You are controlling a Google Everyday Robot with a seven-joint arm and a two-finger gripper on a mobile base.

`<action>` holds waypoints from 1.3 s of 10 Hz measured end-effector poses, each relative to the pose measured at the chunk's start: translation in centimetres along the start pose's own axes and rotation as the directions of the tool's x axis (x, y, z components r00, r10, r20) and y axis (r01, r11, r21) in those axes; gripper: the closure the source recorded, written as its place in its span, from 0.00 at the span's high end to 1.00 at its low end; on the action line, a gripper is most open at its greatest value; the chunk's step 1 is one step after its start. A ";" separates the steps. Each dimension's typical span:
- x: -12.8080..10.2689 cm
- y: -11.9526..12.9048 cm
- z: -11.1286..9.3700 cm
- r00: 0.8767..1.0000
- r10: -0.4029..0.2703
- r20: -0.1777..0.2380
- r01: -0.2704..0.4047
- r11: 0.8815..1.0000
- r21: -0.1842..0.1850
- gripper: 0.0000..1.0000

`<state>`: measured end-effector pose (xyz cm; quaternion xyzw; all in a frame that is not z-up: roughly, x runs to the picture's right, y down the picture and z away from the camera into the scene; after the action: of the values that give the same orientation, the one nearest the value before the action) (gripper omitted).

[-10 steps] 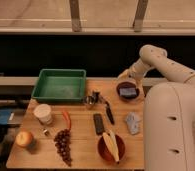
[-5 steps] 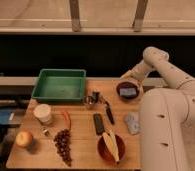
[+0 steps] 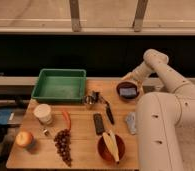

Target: Place sponge in metal cup

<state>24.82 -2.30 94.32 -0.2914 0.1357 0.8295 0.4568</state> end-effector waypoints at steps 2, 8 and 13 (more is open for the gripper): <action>0.2 -0.3 0.3 1.000 0.011 -0.013 -0.011 1.000 0.001 0.78; 1.7 -0.1 0.5 0.999 -0.006 -0.042 0.005 1.000 -0.006 0.66; 2.5 0.9 0.3 0.998 -0.044 -0.045 0.043 0.999 -0.016 0.18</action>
<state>22.89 -0.96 92.95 -0.3164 0.1332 0.8136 0.4693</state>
